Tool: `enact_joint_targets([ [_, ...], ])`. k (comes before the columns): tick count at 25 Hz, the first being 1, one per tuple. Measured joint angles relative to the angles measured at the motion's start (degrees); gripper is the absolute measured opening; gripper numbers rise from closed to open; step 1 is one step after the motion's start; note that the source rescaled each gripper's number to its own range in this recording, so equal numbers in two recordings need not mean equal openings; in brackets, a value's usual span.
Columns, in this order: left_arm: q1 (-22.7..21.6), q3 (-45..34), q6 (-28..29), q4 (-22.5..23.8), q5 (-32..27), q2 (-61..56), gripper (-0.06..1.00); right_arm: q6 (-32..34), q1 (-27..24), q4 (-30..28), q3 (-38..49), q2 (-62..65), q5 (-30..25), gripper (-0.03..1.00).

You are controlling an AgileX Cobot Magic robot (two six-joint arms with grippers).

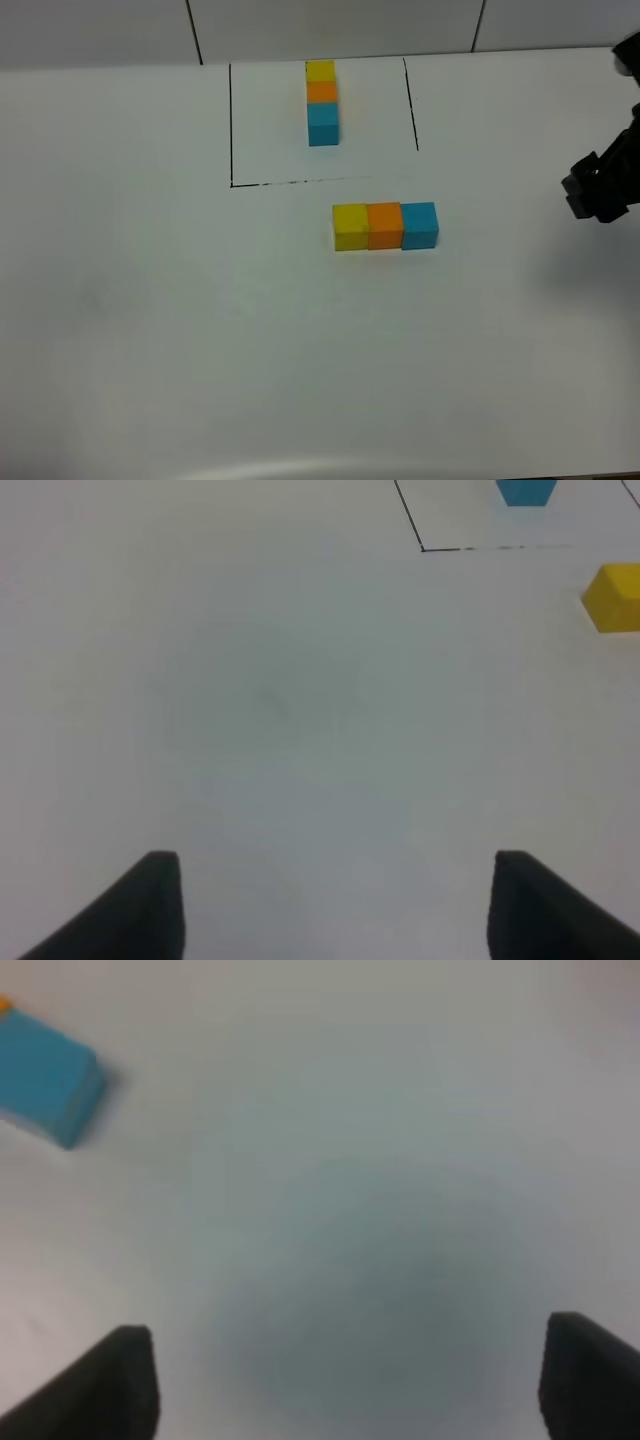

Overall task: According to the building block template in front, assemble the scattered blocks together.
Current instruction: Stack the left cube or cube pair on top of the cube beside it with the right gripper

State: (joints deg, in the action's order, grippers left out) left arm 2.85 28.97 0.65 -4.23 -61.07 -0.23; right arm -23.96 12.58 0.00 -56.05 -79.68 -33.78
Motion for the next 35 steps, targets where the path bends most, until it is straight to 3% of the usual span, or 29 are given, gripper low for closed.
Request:
enact_joint_targets([
  [6,0.0,0.0,0.0,0.0,0.0,0.0,0.39,-8.71,11.55,-1.74,-14.48,-12.14,-4.74,0.59],
  [11,0.0,0.0,0.0,0.0,0.0,0.0,0.39,-18.09,17.85,-1.89,-32.64,-29.13,-18.65,0.6],
  [13,0.0,0.0,0.0,0.0,0.0,0.0,0.39,-21.63,18.54,-0.87,-39.66,-36.1,-24.51,0.6],
  [17,0.0,0.0,0.0,0.0,0.0,0.0,0.39,-26.08,18.6,1.79,-48.88,-45.85,-29.93,0.6],
  [26,0.0,0.0,0.0,0.0,0.0,0.0,0.39,-29.26,18.6,2.0,-53.05,-55.47,-30.38,0.58],
  [28,0.0,0.0,0.0,0.0,0.0,0.0,0.39,-29.32,18.6,1.93,-53.05,-56.07,-30.38,0.44],
  [31,0.0,0.0,0.0,0.0,0.0,0.0,0.39,-29.25,18.6,1.05,-53.08,-56.21,-30.44,0.0],
  [35,0.0,0.0,0.0,0.0,0.0,0.0,0.39,-23.04,18.6,0.0,-53.38,-56.21,-31.17,0.01],
])
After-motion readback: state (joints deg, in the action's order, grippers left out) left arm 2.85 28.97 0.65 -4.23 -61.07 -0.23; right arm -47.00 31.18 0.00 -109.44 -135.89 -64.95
